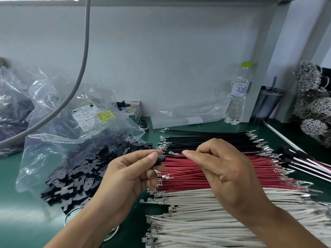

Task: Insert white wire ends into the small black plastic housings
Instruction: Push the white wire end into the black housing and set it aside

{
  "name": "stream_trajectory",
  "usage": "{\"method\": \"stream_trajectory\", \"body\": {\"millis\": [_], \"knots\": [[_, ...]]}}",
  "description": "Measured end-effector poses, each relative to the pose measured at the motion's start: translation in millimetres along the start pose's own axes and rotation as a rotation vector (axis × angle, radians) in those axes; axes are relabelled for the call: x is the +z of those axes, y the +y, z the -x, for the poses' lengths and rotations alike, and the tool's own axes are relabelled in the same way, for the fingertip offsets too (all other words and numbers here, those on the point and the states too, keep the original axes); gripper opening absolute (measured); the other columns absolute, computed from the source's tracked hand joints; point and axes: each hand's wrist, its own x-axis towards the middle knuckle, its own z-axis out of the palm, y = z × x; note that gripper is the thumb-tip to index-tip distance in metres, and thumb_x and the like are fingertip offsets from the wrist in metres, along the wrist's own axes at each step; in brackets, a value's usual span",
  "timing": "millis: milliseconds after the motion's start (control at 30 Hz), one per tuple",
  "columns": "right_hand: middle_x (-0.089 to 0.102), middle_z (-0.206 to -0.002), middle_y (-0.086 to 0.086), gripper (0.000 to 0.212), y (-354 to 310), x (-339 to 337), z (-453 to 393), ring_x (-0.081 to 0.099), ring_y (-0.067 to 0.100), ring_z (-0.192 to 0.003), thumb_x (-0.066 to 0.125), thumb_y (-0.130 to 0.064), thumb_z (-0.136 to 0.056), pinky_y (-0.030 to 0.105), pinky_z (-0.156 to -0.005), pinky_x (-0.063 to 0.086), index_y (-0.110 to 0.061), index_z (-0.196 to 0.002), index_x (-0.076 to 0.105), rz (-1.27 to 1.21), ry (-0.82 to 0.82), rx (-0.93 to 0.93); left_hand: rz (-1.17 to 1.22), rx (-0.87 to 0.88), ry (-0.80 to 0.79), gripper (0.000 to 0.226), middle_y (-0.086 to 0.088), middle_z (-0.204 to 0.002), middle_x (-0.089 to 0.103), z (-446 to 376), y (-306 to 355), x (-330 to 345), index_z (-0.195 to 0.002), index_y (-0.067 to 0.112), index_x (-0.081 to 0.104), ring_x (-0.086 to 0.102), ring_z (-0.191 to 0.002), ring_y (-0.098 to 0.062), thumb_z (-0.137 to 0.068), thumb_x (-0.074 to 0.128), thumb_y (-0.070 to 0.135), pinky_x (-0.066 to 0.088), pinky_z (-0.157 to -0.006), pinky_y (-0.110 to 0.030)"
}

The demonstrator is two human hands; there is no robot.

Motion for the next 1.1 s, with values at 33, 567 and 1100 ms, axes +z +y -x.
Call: {"method": "stream_trajectory", "body": {"millis": [33,567,1100], "knots": [[0.062,-0.085,0.000,0.031,0,0,0,0.057,0.020,-0.074,0.065,-0.004,-0.089,0.036,-0.056,0.052,-0.013,-0.116,0.076,0.021,-0.011,-0.005,0.000,-0.001,-0.002,0.035,-0.019,-0.081,0.072,0,0,0,-0.102,0.000,0.078,0.058,-0.054,-0.015,-0.075,0.078,0.022,0.052,-0.050,-0.024],[0.062,-0.085,0.005,0.057,-11,-3,-8,0.052,0.020,-0.071,0.020,-0.010,-0.109,0.027,-0.051,0.037,-0.007,-0.110,0.076,0.245,-0.056,-0.203,0.074,-0.092,-0.008,0.035,-0.019,-0.079,0.072,3,5,2,-0.101,0.000,0.078,0.062,-0.051,-0.015,-0.073,0.077,0.021,0.054,-0.048,-0.025],[0.052,-0.085,-0.006,0.024,-10,3,-4,0.050,0.013,-0.078,0.065,-0.001,-0.091,0.035,-0.058,0.049,-0.015,-0.108,0.076,0.004,-0.206,0.030,-0.059,-0.090,0.052,0.037,-0.023,-0.078,0.072,5,3,6,-0.093,-0.001,0.079,0.065,-0.052,-0.020,-0.069,0.082,0.027,0.055,-0.048,-0.027]]}}
